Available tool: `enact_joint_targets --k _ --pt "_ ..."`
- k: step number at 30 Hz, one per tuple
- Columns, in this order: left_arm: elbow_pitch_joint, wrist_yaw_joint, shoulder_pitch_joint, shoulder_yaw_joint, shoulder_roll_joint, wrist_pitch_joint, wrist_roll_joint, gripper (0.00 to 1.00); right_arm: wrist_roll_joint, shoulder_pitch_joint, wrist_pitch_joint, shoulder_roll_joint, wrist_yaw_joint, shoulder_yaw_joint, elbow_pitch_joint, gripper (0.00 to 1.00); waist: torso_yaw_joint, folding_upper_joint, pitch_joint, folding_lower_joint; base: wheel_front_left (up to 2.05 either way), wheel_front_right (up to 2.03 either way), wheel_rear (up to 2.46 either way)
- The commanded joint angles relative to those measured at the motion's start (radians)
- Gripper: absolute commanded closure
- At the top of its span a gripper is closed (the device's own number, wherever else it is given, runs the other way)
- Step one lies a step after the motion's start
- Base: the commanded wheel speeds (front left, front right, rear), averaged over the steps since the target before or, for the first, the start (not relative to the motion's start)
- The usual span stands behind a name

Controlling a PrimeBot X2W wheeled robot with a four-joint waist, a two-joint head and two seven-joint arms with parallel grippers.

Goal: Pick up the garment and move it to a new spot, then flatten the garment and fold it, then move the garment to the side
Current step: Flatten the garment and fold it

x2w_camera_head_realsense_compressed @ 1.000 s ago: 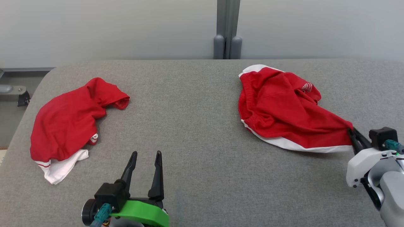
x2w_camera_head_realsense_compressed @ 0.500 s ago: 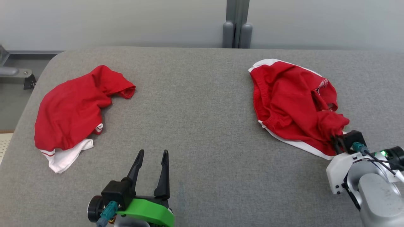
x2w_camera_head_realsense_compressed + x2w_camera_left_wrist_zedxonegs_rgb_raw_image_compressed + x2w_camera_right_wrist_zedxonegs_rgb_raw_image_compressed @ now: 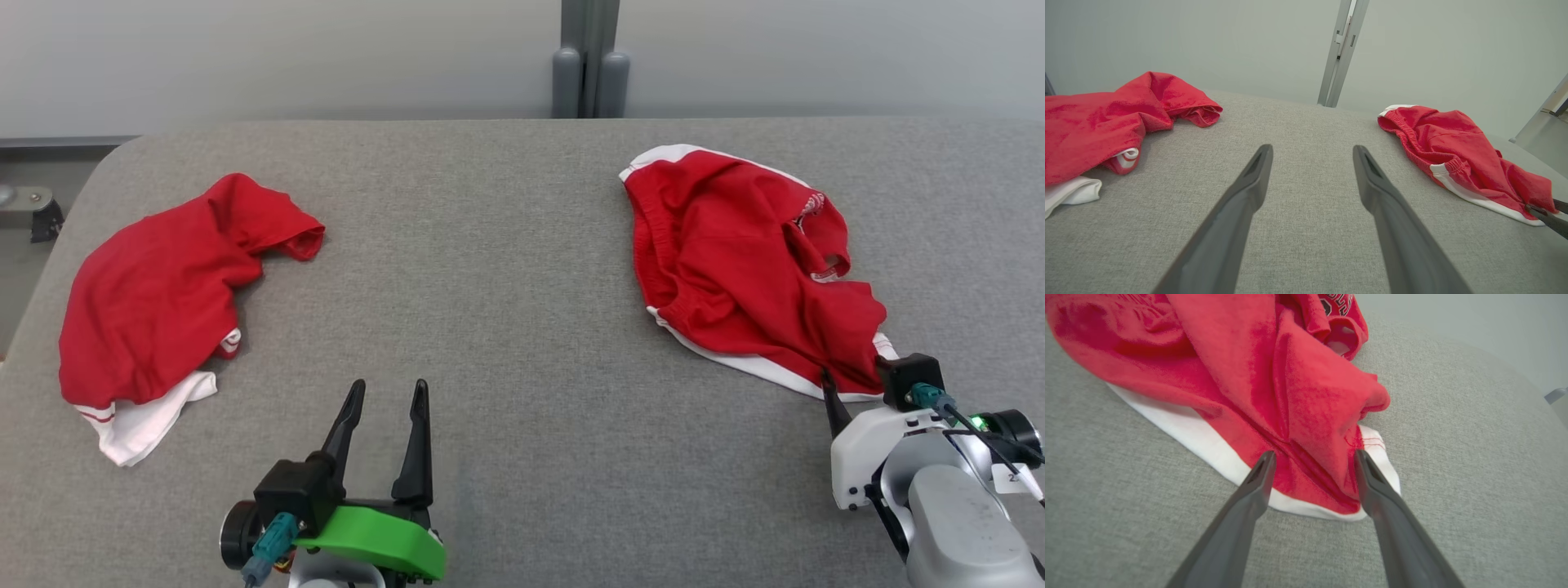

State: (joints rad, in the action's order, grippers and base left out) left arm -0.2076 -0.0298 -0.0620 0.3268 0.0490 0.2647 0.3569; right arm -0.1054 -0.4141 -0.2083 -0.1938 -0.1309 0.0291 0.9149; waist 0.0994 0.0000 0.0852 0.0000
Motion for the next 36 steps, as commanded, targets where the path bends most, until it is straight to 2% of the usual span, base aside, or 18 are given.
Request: enact_joint_targets --k 1,7,11,20,25,30,33,36 --pt "0.002 -0.002 -0.012 -0.002 0.003 -0.001 0.001 0.0 0.01 -0.004 -0.017 0.005 0.0 0.0 -0.01 0.0 -0.038 0.0 -0.017 0.0 0.0 0.0 0.0" --pt "0.017 -0.005 0.0 -0.02 0.003 -0.001 0.009 0.0 0.045 0.021 -0.046 0.032 0.0 -0.012 -0.089 0.0 -0.11 0.0 -0.042 0.0 0.0 0.0 0.0" --pt "0.03 -0.001 0.004 -0.023 0.003 -0.001 0.016 0.0 0.098 0.069 -0.055 0.043 0.0 -0.011 -0.186 0.0 -0.152 0.0 -0.057 0.0 0.0 0.0 0.0" --pt "0.035 -0.003 0.022 -0.015 0.003 -0.001 0.027 0.0 0.226 0.245 -0.056 0.08 0.0 0.004 -0.425 0.0 -0.212 0.0 -0.061 0.0 0.0 0.0 0.0" --pt "0.007 0.005 0.004 -0.008 0.003 -0.001 0.024 0.0 0.249 0.271 -0.054 0.087 0.0 -0.011 -0.488 0.0 -0.239 0.0 -0.043 0.0 0.0 0.0 0.0" --pt "-0.059 0.023 -0.061 0.036 0.003 -0.001 0.019 0.0 0.267 0.24 -0.042 0.085 0.0 -0.051 -0.536 0.0 -0.284 0.0 -0.005 0.0 0.0 0.0 0.0" --pt "-0.114 0.051 -0.124 0.093 0.003 -0.001 0.041 0.0 0.282 0.223 -0.04 0.081 0.0 -0.072 -0.558 0.0 -0.313 0.0 0.03 0.0 0.0 0.0 0.0" --pt "-0.226 0.036 -0.233 0.158 0.004 -0.001 0.032 0.0 0.289 0.195 -0.037 0.069 0.0 -0.109 -0.58 0.0 -0.352 0.0 0.078 0.0 0.0 0.0 0.0"
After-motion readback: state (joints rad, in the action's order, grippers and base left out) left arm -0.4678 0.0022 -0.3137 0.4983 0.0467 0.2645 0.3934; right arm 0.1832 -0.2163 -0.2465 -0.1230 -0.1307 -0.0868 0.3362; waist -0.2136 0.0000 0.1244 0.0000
